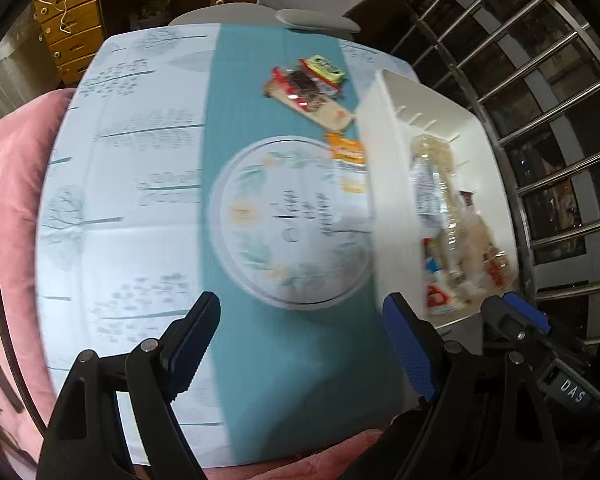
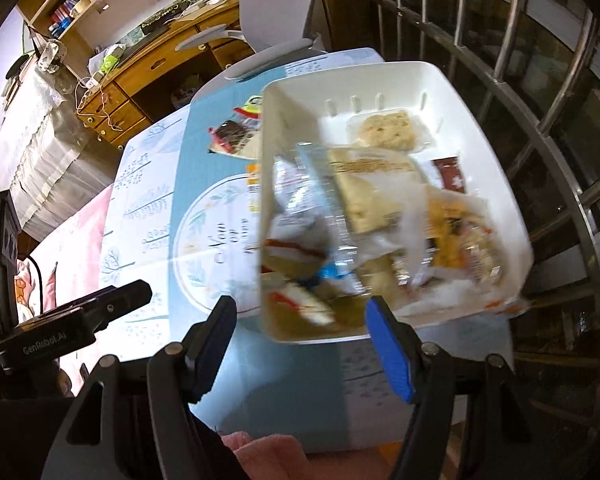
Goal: Organize snacks
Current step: 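Withdraw both open tools from the tray toward the remaining packets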
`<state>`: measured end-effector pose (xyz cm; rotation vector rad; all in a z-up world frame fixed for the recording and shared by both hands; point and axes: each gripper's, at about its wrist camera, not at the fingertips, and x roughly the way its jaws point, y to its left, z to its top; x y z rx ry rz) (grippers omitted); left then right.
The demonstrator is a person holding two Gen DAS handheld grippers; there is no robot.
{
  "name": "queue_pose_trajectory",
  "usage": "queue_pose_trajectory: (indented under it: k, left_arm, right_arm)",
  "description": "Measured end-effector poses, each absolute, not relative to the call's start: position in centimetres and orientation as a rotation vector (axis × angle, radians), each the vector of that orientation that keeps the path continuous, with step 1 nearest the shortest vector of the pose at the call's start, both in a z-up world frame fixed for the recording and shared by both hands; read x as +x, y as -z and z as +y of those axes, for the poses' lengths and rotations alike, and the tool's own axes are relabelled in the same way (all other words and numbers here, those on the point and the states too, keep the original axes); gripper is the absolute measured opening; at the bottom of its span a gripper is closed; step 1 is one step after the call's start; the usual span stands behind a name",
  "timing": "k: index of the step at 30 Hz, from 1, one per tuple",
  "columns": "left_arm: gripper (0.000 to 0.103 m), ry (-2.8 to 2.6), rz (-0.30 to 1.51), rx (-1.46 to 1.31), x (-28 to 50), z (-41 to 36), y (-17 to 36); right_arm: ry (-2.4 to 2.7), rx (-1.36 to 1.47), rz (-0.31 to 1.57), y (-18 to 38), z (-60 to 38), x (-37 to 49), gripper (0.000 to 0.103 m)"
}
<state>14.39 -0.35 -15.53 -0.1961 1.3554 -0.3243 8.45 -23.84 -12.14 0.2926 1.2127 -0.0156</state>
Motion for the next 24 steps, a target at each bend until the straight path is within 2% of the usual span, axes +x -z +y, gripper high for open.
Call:
queue_pose_trajectory:
  k: [12, 24]
  left_arm:
    - [0.082, 0.369, 1.388, -0.046, 20.7, 6.7, 15.0]
    - [0.083, 0.443, 1.338, 0.053, 29.5, 4.7, 14.2]
  right_arm:
    - [0.212, 0.438, 1.109, 13.1, -16.9, 10.1, 0.067]
    - [0.454, 0.5, 0.893, 16.3, -13.7, 11.7, 0.067]
